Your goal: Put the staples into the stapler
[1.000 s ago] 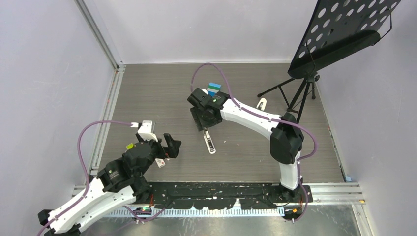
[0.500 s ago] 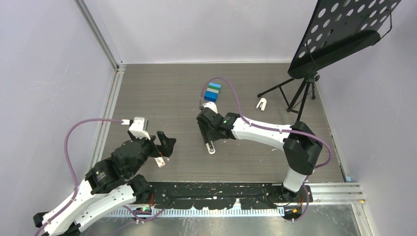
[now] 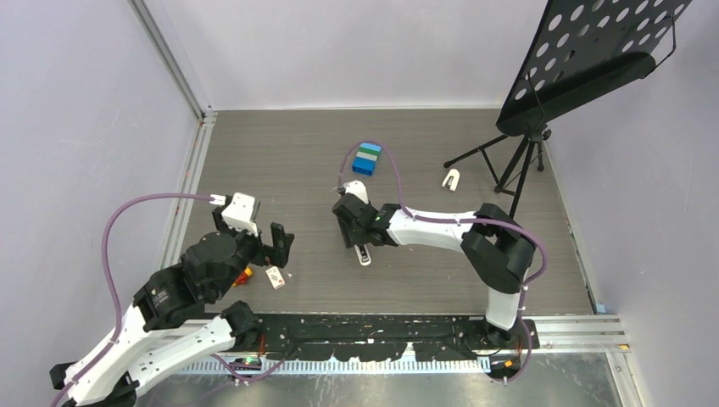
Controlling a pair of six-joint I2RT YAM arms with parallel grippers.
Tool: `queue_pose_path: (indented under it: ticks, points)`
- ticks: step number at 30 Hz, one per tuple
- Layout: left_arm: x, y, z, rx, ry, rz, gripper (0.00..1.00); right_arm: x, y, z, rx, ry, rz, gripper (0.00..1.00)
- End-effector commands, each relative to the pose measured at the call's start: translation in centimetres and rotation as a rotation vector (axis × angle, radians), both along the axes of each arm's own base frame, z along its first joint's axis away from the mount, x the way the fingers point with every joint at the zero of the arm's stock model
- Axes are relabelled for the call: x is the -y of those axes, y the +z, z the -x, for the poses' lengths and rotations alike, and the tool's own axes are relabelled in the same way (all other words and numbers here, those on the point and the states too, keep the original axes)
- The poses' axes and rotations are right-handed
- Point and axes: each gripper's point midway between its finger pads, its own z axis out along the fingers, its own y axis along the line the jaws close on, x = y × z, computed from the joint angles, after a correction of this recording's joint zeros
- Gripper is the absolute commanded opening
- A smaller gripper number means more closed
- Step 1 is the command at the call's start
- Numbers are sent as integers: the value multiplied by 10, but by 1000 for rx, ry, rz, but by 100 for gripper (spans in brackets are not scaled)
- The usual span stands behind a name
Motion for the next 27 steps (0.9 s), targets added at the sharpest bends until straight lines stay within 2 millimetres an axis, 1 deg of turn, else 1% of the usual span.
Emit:
queue_pose_path:
  ticks: [1,3,5,9,14,15,16,19,21,25,27]
  points:
    - [-8,-8,-5,24,14,-88,100,-12,3,-11,44,-31,-42,51]
    - [-11,-12,-4,21,16,-97,100,-12,-1,-11,42,-33,-34,45]
    - [-18,-13,-4,25,43,-110,100,-12,-1,-11,43,-33,-32,38]
    - [-25,-12,-3,47,64,-100,100,-17,3,-13,48,-8,-40,26]
    - [-35,-12,-3,64,99,-109,100,-35,9,-18,56,74,-40,16]
    - [-37,-12,-4,67,108,-108,100,-41,13,-20,61,96,-45,16]
    - [-38,-12,-4,69,113,-105,100,-46,12,-22,60,118,-39,15]
    - [-41,-12,-5,70,129,-91,100,-68,21,-30,76,193,-53,15]
    - [-43,-13,-6,76,143,-79,100,-80,24,-34,86,237,-57,15]
    - [-45,-12,-9,78,161,-52,100,-102,23,-45,100,301,-52,15]
    - [-44,-12,-10,75,163,-40,100,-112,18,-47,86,333,-50,15]
